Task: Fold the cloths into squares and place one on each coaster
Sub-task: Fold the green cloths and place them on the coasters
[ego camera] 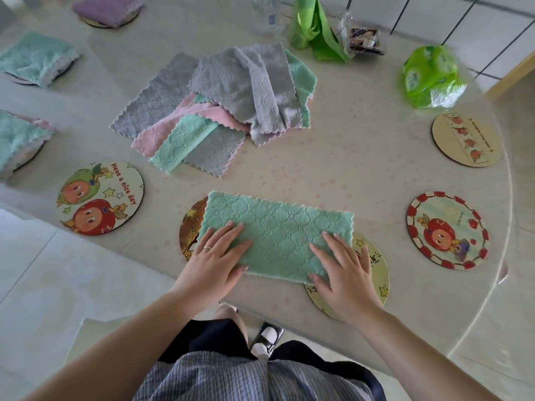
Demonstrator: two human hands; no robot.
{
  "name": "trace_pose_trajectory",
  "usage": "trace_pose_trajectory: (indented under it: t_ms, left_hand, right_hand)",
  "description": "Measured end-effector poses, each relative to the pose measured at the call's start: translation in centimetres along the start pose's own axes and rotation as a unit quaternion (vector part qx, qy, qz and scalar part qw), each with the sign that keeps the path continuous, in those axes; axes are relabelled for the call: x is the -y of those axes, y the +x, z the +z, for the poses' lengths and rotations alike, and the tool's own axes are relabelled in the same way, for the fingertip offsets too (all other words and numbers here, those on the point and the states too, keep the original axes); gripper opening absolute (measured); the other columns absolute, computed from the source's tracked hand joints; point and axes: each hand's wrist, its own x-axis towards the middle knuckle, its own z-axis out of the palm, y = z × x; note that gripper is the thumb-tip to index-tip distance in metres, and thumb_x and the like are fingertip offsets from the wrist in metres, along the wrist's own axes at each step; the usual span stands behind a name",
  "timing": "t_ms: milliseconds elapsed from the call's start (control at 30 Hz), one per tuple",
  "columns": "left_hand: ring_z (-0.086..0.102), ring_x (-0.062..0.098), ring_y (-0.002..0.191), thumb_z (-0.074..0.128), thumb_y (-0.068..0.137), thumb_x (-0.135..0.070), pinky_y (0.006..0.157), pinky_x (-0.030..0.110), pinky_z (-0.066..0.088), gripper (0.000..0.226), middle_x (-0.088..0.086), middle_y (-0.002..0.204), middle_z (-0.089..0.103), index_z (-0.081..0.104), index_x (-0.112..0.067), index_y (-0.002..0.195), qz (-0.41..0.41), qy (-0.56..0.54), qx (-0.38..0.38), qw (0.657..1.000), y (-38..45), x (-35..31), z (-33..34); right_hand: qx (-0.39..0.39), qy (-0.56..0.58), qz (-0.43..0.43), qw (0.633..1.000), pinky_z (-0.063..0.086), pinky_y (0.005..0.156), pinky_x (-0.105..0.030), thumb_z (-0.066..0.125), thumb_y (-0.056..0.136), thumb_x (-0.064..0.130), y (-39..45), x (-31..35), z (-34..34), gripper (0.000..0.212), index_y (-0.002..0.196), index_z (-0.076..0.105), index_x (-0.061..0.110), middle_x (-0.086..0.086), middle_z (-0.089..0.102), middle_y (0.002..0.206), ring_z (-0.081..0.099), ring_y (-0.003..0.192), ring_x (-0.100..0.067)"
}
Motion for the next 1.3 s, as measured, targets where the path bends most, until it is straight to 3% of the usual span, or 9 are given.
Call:
trace_pose_trajectory:
  t_ms: [167,333,700,833,933,1067,1133,1233,1300]
  left_hand:
    - [0.054,0.007,0.099,0.060,0.083,-0.034,0.091,0.031,0.046,0.020,-0.014,0.104,0.060,0.063,-0.033,0.103,0.100,-0.064,-0.042,0.992,0.1,-2.7,0.3]
    - [0.056,0.009,0.087,0.063,0.079,-0.030,0.082,0.029,0.046,0.015,-0.011,0.094,0.061,0.067,-0.028,0.094,0.060,-0.115,-0.067,0.989,0.3,-3.3,1.9]
    - [0.053,0.010,0.083,0.050,0.084,-0.032,0.076,0.030,0.045,0.015,-0.011,0.088,0.056,0.065,-0.027,0.086,-0.001,-0.181,-0.090,0.979,0.6,-3.8,0.1]
    - [0.050,-0.001,0.077,0.052,0.086,-0.030,0.073,0.022,0.042,0.014,-0.017,0.084,0.053,0.064,-0.025,0.088,-0.050,-0.220,-0.173,0.959,0.3,-3.6,-2.6]
    - [0.052,0.002,0.069,0.055,0.088,-0.014,0.065,0.011,0.039,0.012,-0.014,0.081,0.056,0.061,-0.024,0.088,-0.160,-0.353,-0.198,0.900,0.2,-4.4,-4.3]
    - [0.062,0.014,0.082,0.045,0.095,-0.009,0.076,0.028,0.049,0.018,0.003,0.092,0.063,0.059,-0.020,0.096,-0.309,-0.661,-0.117,0.674,0.6,-6.3,-5.0]
    - [0.066,0.013,0.089,0.043,0.097,-0.019,0.081,0.038,0.050,0.019,-0.001,0.096,0.068,0.060,-0.025,0.103,-0.322,-0.722,-0.072,0.608,0.5,-6.8,-4.9]
    - [0.060,0.010,0.107,0.043,0.095,-0.035,0.097,0.044,0.044,0.026,-0.013,0.110,0.066,0.058,-0.036,0.116,-0.298,-0.705,-0.042,0.643,0.3,-6.7,-5.0]
    - [0.055,0.009,0.115,0.047,0.091,-0.038,0.101,0.042,0.043,0.035,-0.015,0.120,0.059,0.050,-0.040,0.125,-0.260,-0.636,-0.034,0.725,0.8,-6.3,-5.8]
  right_hand:
    - [-0.065,0.088,-0.022,0.994,0.012,0.116,-0.043,0.048,0.093,0.034,6.2,2.7,-3.0,0.040,0.131,0.049,0.025,0.008,0.041,0.142,0.032,0.133,-0.012]
    - [0.013,0.081,0.006,0.997,0.034,0.103,-0.038,0.051,0.092,0.030,12.1,4.2,-3.6,0.034,0.125,0.054,0.021,0.001,0.054,0.129,0.049,0.118,-0.018]
    - [0.100,0.115,0.012,0.988,0.039,0.059,-0.030,0.050,0.092,0.033,12.8,3.9,-5.6,0.027,0.112,0.052,0.015,-0.006,0.064,0.093,0.052,0.063,-0.018]
    - [0.059,0.248,0.025,0.967,0.046,0.065,-0.031,0.055,0.091,0.031,10.4,3.1,-8.6,0.020,0.106,0.047,0.021,-0.003,0.057,0.101,0.059,0.080,-0.020]
    - [0.052,0.370,0.042,0.927,0.045,0.054,-0.018,0.055,0.092,0.023,7.9,2.7,-10.1,0.017,0.106,0.046,0.025,0.002,0.063,0.087,0.055,0.053,-0.007]
    - [0.080,0.454,0.063,0.885,0.045,0.099,-0.037,0.049,0.094,0.013,4.8,2.5,-8.7,0.032,0.102,0.060,0.042,0.006,0.060,0.118,0.060,0.105,-0.013]
    - [0.103,0.456,0.074,0.881,0.041,0.103,-0.043,0.046,0.095,0.013,3.7,2.5,-7.6,0.035,0.106,0.061,0.043,0.009,0.054,0.130,0.057,0.112,-0.015]
    - [0.104,0.449,0.081,0.884,0.038,0.105,-0.041,0.047,0.095,0.017,2.5,2.3,-6.8,0.036,0.124,0.053,0.038,0.015,0.043,0.137,0.059,0.092,-0.008]
    - [0.065,0.428,0.059,0.900,0.024,0.107,-0.024,0.049,0.094,0.016,2.1,2.2,-7.2,0.044,0.133,0.044,0.036,0.022,0.033,0.137,0.041,0.114,0.006]
